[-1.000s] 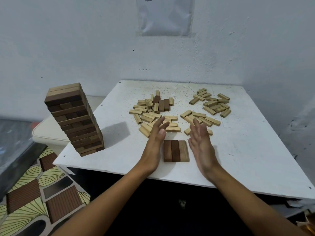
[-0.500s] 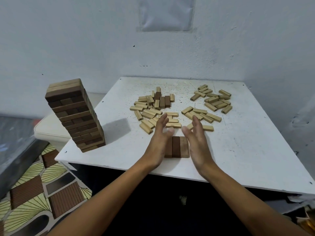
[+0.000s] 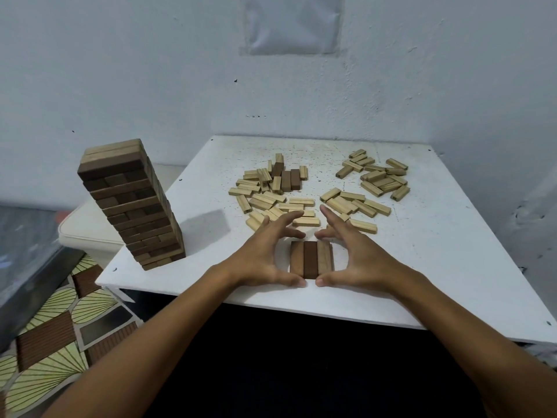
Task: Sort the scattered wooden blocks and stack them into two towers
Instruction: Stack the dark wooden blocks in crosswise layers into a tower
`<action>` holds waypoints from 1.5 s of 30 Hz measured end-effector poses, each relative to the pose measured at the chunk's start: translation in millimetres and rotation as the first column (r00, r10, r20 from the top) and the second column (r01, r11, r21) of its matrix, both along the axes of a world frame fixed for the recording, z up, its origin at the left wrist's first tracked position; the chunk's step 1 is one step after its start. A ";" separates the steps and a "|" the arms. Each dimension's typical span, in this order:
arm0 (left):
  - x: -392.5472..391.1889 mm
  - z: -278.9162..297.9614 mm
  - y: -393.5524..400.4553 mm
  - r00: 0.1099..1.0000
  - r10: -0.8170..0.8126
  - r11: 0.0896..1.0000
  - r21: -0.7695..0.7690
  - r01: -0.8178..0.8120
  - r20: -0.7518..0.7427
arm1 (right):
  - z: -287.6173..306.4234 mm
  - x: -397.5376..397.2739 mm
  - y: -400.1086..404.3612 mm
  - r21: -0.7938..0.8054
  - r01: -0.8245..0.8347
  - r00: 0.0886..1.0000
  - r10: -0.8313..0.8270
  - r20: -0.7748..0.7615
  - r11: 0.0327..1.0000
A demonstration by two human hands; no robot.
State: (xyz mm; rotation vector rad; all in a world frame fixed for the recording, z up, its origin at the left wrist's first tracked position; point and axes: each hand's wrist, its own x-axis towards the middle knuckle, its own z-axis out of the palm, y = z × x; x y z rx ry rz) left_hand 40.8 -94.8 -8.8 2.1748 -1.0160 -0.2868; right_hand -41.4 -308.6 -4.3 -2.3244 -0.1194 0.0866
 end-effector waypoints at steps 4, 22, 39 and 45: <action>-1.6 -0.9 -1.8 1.000 -0.005 0.999 -0.034 0.005 -0.005 | -0.9 -0.4 0.4 0.035 0.002 1.000 -0.003 0.022 0.999; -3.3 0.5 -8.9 0.996 0.070 0.993 -0.087 -0.075 -0.053 | -8.3 5.0 -0.6 0.092 0.000 0.997 -0.006 0.074 0.996; 55.6 194.0 29.3 0.959 0.214 0.975 -0.108 -0.197 0.188 | 168.5 92.4 30.6 0.098 -0.177 0.912 0.126 0.390 0.979; 57.9 223.7 90.9 0.930 0.317 0.947 -0.120 -0.299 0.186 | 198.5 121.4 87.9 0.083 -0.319 0.873 0.258 0.414 0.944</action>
